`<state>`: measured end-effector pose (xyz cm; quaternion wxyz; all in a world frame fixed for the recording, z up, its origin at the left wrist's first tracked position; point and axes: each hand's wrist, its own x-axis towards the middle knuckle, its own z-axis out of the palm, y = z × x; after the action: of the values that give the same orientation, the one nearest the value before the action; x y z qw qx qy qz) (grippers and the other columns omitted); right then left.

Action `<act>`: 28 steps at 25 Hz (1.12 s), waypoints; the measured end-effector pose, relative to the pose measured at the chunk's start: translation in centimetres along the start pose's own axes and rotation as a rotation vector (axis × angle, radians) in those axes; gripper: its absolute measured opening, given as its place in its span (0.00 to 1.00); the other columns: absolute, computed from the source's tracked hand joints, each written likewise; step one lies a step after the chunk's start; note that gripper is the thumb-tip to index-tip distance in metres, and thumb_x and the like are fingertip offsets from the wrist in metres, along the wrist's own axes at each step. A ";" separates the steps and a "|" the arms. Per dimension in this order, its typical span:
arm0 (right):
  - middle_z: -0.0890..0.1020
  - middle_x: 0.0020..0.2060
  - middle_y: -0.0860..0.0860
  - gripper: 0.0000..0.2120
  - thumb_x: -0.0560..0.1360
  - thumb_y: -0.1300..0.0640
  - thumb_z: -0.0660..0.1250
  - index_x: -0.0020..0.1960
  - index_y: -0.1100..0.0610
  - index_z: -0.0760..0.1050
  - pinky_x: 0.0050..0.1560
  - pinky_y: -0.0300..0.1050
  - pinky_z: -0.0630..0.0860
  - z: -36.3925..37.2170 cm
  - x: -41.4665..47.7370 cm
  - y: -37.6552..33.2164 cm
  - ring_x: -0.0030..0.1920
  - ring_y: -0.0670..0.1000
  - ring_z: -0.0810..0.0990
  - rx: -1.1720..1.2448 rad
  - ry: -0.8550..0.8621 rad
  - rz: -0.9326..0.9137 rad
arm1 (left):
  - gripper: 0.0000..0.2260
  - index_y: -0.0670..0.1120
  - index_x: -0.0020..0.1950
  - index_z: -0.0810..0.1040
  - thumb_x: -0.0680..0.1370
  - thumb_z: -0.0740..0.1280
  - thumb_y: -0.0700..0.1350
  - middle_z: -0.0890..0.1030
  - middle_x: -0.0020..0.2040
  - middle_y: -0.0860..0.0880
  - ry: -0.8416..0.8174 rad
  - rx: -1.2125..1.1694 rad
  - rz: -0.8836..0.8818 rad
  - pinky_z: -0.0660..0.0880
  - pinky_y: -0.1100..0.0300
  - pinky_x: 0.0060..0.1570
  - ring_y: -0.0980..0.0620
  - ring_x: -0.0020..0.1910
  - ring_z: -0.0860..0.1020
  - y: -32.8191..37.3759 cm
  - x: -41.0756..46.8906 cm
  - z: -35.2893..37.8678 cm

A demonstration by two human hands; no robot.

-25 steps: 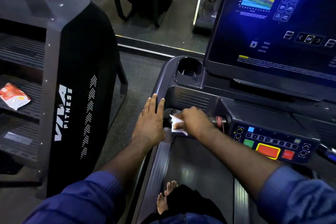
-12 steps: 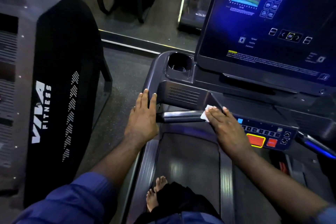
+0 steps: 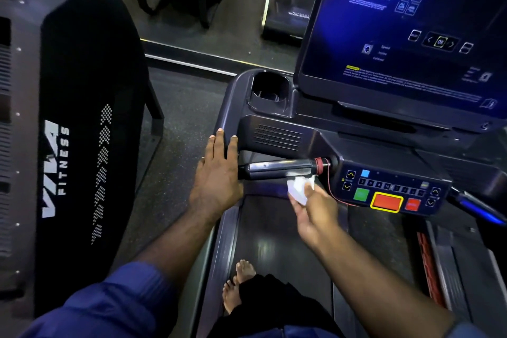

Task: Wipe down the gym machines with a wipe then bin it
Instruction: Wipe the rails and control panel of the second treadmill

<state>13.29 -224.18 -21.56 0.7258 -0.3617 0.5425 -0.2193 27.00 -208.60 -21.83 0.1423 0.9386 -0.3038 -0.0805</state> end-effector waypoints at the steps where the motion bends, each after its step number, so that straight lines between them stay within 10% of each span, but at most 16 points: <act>1: 0.84 0.48 0.56 0.10 0.83 0.69 0.60 0.57 0.62 0.79 0.60 0.52 0.79 1.4 0.3 -0.6 0.48 0.54 0.83 0.221 0.007 0.102 | 0.49 0.48 0.84 0.48 0.73 0.76 0.50 0.42 0.85 0.44 0.001 -0.001 0.000 0.69 0.37 0.73 0.40 0.84 0.46 0.0 0.0 0.1; 5: 0.77 0.37 0.56 0.15 0.71 0.80 0.56 0.42 0.61 0.73 0.40 0.43 0.79 6.8 -0.7 1.5 0.38 0.53 0.78 0.363 -0.020 0.313 | 0.51 0.47 0.84 0.49 0.71 0.77 0.53 0.43 0.85 0.44 0.003 0.000 -0.008 0.71 0.35 0.71 0.39 0.84 0.47 0.0 0.2 0.1; 9: 0.76 0.42 0.59 0.20 0.54 0.74 0.56 0.43 0.61 0.71 0.47 0.46 0.81 8.0 -3.3 4.3 0.40 0.59 0.78 0.311 -0.272 0.323 | 0.51 0.48 0.85 0.47 0.71 0.76 0.51 0.42 0.85 0.45 -0.011 -0.018 -0.012 0.68 0.37 0.73 0.41 0.84 0.45 0.1 0.0 -0.1; 13: 0.67 0.34 0.51 0.25 0.42 0.75 0.66 0.35 0.57 0.67 0.41 0.37 0.66 3.3 2.1 -0.7 0.35 0.51 0.70 0.374 -0.146 0.324 | 0.50 0.48 0.85 0.48 0.70 0.73 0.40 0.42 0.85 0.45 -0.005 -0.026 -0.008 0.69 0.37 0.72 0.41 0.84 0.45 0.0 0.1 -0.3; 16: 0.77 0.40 0.52 0.18 0.58 0.77 0.59 0.42 0.59 0.73 0.44 0.33 0.71 5.4 1.9 0.0 0.42 0.53 0.79 0.387 -0.204 0.375 | 0.51 0.48 0.85 0.47 0.70 0.76 0.43 0.42 0.85 0.45 -0.011 0.003 -0.012 0.69 0.37 0.73 0.40 0.84 0.46 0.2 0.0 -0.2; 20: 0.80 0.64 0.60 0.36 0.50 0.73 0.61 0.59 0.70 0.74 0.67 0.52 0.75 6.9 -0.2 2.9 0.64 0.67 0.79 0.374 -0.336 0.356 | 0.51 0.48 0.85 0.46 0.72 0.77 0.49 0.41 0.85 0.45 -0.014 0.041 -0.016 0.68 0.39 0.73 0.40 0.84 0.46 0.4 0.2 0.0; 28: 0.77 0.40 0.54 0.18 0.69 0.78 0.51 0.44 0.61 0.74 0.57 0.39 0.74 5.1 0.7 -0.3 0.42 0.52 0.78 0.351 -0.159 0.407 | 0.52 0.49 0.84 0.47 0.70 0.77 0.42 0.41 0.85 0.45 -0.007 0.046 -0.015 0.69 0.39 0.74 0.40 0.84 0.46 0.4 0.1 0.1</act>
<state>18.36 -223.44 -20.98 0.8469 -0.1300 0.4989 -0.1304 26.82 -209.00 -21.75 0.1190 0.9436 -0.2990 -0.0778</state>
